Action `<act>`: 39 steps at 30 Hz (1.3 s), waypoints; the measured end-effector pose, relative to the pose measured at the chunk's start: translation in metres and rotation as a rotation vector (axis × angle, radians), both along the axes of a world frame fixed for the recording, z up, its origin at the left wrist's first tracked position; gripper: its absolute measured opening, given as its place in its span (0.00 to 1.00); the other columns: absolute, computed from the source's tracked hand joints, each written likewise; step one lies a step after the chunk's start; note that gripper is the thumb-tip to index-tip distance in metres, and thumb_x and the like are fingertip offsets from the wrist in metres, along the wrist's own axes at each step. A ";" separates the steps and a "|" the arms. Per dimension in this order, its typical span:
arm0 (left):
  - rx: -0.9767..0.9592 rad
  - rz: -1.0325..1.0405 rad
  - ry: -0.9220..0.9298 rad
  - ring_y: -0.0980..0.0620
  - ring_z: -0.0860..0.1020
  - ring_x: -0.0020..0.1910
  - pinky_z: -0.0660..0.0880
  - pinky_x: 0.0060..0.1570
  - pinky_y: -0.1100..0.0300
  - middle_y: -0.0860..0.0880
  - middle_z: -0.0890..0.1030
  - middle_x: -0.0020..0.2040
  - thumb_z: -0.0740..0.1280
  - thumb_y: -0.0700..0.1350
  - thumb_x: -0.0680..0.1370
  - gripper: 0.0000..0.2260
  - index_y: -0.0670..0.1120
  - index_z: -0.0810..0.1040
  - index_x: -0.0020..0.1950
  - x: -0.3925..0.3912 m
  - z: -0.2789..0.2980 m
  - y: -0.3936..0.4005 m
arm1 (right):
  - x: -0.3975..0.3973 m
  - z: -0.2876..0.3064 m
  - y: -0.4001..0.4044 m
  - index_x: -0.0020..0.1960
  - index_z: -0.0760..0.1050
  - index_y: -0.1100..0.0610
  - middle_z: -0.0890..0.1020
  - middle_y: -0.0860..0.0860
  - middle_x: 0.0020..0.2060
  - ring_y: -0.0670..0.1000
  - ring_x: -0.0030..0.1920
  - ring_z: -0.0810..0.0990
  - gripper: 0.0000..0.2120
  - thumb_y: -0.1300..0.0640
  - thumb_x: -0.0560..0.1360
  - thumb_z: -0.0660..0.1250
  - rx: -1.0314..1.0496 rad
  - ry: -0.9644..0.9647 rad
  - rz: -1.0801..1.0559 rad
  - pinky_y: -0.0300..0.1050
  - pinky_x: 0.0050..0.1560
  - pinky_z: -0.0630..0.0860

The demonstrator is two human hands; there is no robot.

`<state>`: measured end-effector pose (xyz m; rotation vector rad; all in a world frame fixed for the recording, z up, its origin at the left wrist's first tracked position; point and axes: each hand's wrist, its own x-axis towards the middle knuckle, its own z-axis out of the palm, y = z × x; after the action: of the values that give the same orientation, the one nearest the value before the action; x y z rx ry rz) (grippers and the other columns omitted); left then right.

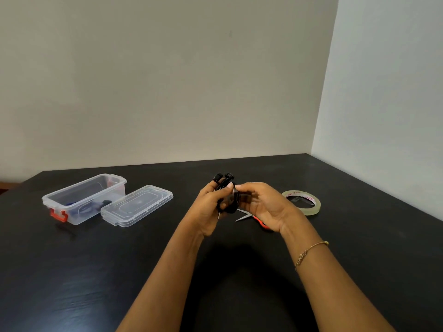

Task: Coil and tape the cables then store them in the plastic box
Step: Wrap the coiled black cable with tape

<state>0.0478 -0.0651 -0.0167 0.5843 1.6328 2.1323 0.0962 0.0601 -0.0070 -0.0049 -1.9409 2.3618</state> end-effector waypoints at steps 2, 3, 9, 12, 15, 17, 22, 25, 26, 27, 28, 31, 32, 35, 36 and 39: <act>0.019 -0.035 -0.016 0.57 0.65 0.27 0.70 0.47 0.55 0.53 0.70 0.26 0.61 0.41 0.78 0.05 0.48 0.76 0.50 0.000 0.001 -0.001 | 0.002 0.000 0.001 0.47 0.79 0.61 0.80 0.55 0.39 0.51 0.43 0.80 0.10 0.60 0.76 0.60 -0.048 -0.005 0.045 0.48 0.56 0.74; 0.021 -0.051 -0.013 0.58 0.66 0.26 0.71 0.47 0.55 0.54 0.72 0.26 0.61 0.40 0.78 0.05 0.48 0.76 0.50 0.000 0.001 -0.002 | 0.002 0.000 0.001 0.48 0.78 0.62 0.80 0.55 0.38 0.52 0.42 0.80 0.11 0.58 0.75 0.60 -0.055 0.002 0.077 0.48 0.54 0.74; -0.008 -0.064 0.008 0.59 0.67 0.25 0.69 0.36 0.61 0.55 0.74 0.25 0.62 0.40 0.78 0.05 0.48 0.77 0.46 0.002 0.000 0.002 | 0.003 -0.003 -0.002 0.46 0.80 0.58 0.81 0.55 0.37 0.51 0.42 0.80 0.08 0.60 0.75 0.62 0.102 0.042 0.119 0.50 0.52 0.77; 0.015 -0.038 -0.032 0.56 0.71 0.32 0.72 0.42 0.57 0.53 0.78 0.32 0.62 0.41 0.78 0.04 0.48 0.77 0.47 0.000 0.000 0.001 | 0.001 -0.004 -0.001 0.50 0.79 0.60 0.83 0.55 0.41 0.52 0.47 0.82 0.08 0.66 0.73 0.66 0.153 0.053 0.107 0.51 0.57 0.76; 0.038 0.017 -0.076 0.48 0.72 0.44 0.73 0.44 0.55 0.48 0.79 0.43 0.62 0.41 0.78 0.05 0.48 0.77 0.50 -0.002 -0.001 0.002 | 0.000 -0.004 0.000 0.52 0.77 0.60 0.83 0.54 0.44 0.53 0.51 0.82 0.12 0.70 0.70 0.68 0.179 0.054 0.059 0.48 0.58 0.77; 0.044 0.041 -0.090 0.49 0.73 0.42 0.72 0.43 0.56 0.47 0.79 0.43 0.62 0.41 0.78 0.06 0.48 0.77 0.51 -0.001 -0.001 0.004 | -0.001 -0.006 -0.002 0.52 0.77 0.61 0.83 0.56 0.45 0.56 0.53 0.81 0.12 0.70 0.69 0.68 0.209 0.048 0.005 0.50 0.59 0.76; 0.090 0.096 -0.117 0.57 0.67 0.30 0.70 0.39 0.58 0.49 0.74 0.37 0.62 0.41 0.78 0.05 0.47 0.77 0.50 0.002 0.000 0.007 | -0.008 -0.009 -0.009 0.50 0.79 0.59 0.83 0.55 0.44 0.55 0.52 0.81 0.06 0.63 0.74 0.67 0.287 0.079 -0.172 0.53 0.59 0.76; 0.134 0.115 -0.155 0.54 0.74 0.37 0.73 0.41 0.57 0.48 0.77 0.42 0.62 0.42 0.78 0.06 0.47 0.77 0.52 0.002 0.001 0.006 | -0.008 -0.008 -0.013 0.50 0.79 0.57 0.83 0.55 0.47 0.52 0.52 0.81 0.06 0.58 0.75 0.65 0.324 0.123 -0.233 0.48 0.57 0.77; 0.148 0.114 -0.169 0.53 0.76 0.40 0.74 0.41 0.57 0.47 0.78 0.44 0.61 0.42 0.78 0.07 0.46 0.76 0.53 0.002 0.001 0.006 | -0.009 -0.008 -0.014 0.51 0.79 0.56 0.83 0.54 0.47 0.51 0.52 0.81 0.06 0.57 0.76 0.65 0.331 0.140 -0.250 0.47 0.56 0.77; 0.159 0.112 -0.178 0.52 0.77 0.41 0.75 0.40 0.57 0.47 0.79 0.45 0.61 0.42 0.78 0.08 0.45 0.76 0.56 0.003 0.002 0.006 | -0.009 -0.008 -0.014 0.51 0.78 0.55 0.83 0.54 0.47 0.51 0.53 0.80 0.07 0.56 0.76 0.64 0.341 0.157 -0.274 0.46 0.56 0.77; 0.169 0.110 -0.186 0.54 0.78 0.38 0.75 0.39 0.57 0.47 0.79 0.45 0.61 0.42 0.79 0.09 0.44 0.75 0.57 0.003 0.002 0.006 | -0.010 -0.008 -0.015 0.53 0.77 0.55 0.82 0.54 0.47 0.50 0.53 0.80 0.07 0.56 0.76 0.64 0.346 0.166 -0.303 0.45 0.56 0.77; 0.204 0.114 -0.216 0.59 0.75 0.27 0.76 0.40 0.56 0.48 0.78 0.42 0.61 0.41 0.79 0.06 0.44 0.75 0.54 0.005 0.001 0.007 | -0.013 -0.010 -0.015 0.56 0.73 0.54 0.83 0.54 0.45 0.49 0.52 0.80 0.09 0.57 0.76 0.64 0.367 0.190 -0.386 0.44 0.54 0.77; 0.214 0.117 -0.225 0.58 0.73 0.28 0.75 0.42 0.55 0.48 0.78 0.41 0.61 0.41 0.79 0.05 0.45 0.75 0.52 0.005 0.001 0.007 | -0.013 -0.011 -0.016 0.55 0.74 0.53 0.82 0.54 0.45 0.49 0.51 0.80 0.08 0.57 0.76 0.64 0.388 0.210 -0.410 0.44 0.53 0.78; 0.231 0.120 -0.222 0.58 0.71 0.27 0.75 0.51 0.51 0.49 0.78 0.39 0.62 0.40 0.78 0.04 0.45 0.76 0.50 0.002 -0.002 0.008 | -0.014 -0.013 -0.018 0.48 0.76 0.53 0.82 0.53 0.46 0.48 0.50 0.80 0.03 0.58 0.76 0.65 0.411 0.258 -0.467 0.43 0.52 0.78; 0.231 0.116 -0.216 0.58 0.71 0.26 0.74 0.55 0.49 0.49 0.78 0.39 0.62 0.40 0.78 0.04 0.45 0.76 0.50 0.002 -0.002 0.008 | -0.014 -0.013 -0.019 0.47 0.76 0.54 0.82 0.52 0.45 0.48 0.50 0.80 0.02 0.59 0.76 0.65 0.386 0.257 -0.483 0.43 0.52 0.78; 0.222 0.115 -0.171 0.59 0.71 0.25 0.73 0.57 0.48 0.49 0.78 0.38 0.63 0.40 0.78 0.04 0.46 0.77 0.48 0.002 -0.003 0.008 | -0.015 -0.011 -0.018 0.43 0.77 0.56 0.82 0.53 0.43 0.50 0.48 0.80 0.05 0.60 0.76 0.64 0.177 0.182 -0.485 0.43 0.49 0.77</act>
<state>0.0499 -0.0568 -0.0193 0.3670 1.3798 2.3943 0.0808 0.0419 -0.0184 -0.2160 -1.8046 1.8149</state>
